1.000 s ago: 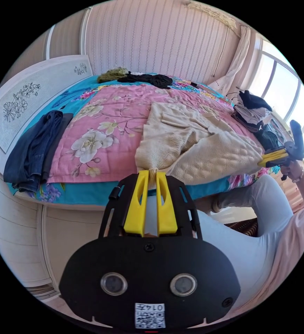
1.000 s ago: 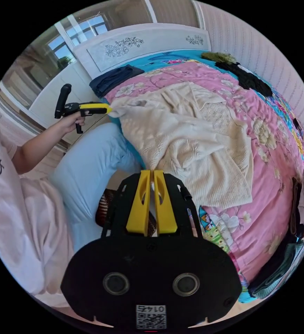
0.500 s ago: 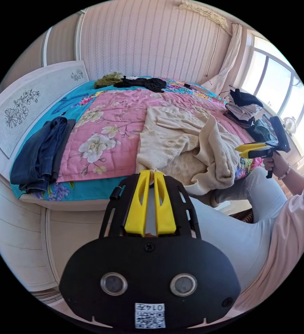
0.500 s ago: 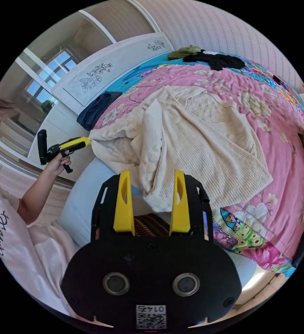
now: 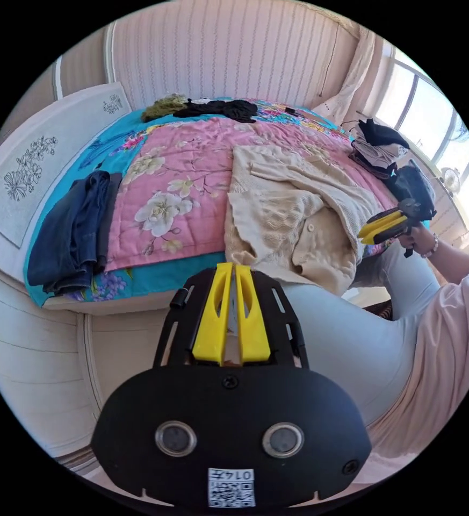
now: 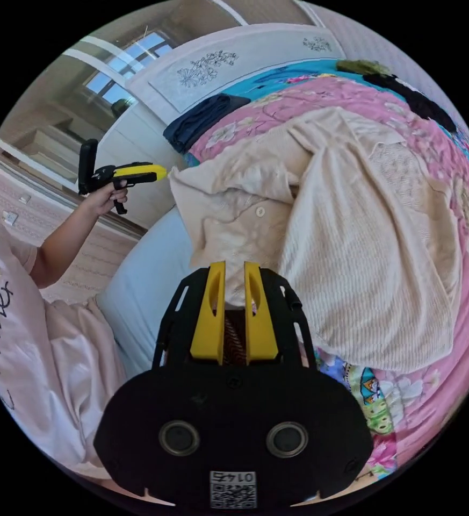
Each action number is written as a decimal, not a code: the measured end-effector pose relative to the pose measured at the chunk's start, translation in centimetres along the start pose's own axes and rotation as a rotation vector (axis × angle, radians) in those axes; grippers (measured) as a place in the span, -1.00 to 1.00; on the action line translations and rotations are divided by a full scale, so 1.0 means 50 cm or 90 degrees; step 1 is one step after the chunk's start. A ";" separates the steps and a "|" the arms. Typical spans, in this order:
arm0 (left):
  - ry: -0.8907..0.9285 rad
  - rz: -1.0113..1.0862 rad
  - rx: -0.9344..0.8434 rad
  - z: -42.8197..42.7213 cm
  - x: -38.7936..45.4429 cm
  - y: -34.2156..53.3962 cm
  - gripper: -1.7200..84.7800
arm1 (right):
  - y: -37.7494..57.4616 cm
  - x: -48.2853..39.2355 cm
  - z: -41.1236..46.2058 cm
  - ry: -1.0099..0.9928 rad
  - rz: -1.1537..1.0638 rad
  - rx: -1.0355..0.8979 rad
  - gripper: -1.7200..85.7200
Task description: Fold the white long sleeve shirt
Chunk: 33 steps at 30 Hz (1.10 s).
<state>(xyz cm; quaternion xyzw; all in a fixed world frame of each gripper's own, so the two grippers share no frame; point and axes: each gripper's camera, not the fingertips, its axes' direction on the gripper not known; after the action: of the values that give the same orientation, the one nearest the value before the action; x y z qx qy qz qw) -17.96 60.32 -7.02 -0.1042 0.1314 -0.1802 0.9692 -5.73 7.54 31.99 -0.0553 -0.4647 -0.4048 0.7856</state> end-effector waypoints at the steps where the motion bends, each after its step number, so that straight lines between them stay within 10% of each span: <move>1: -0.035 0.024 0.013 -0.012 0.009 -0.027 -0.98 | 0.006 0.018 -0.035 0.033 0.021 0.033 -0.80; 14: 0.086 0.240 0.052 0.080 0.224 -0.340 -0.87 | 0.031 0.149 -0.062 0.120 0.134 0.081 -0.87; 26: 0.199 0.398 -0.001 0.141 0.438 -0.473 -0.77 | 0.531 0.267 -0.368 0.082 0.469 0.374 -0.93; 33: 0.079 0.483 -0.111 0.264 0.549 -0.511 -0.88 | 0.638 0.269 -0.401 0.072 0.512 0.382 -0.93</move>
<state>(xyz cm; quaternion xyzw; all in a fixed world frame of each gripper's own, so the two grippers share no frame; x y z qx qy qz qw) 2.39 28.66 5.83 -0.1189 0.2334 0.1971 0.9447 33.16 11.65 40.38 0.0205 -0.4591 0.0791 0.8846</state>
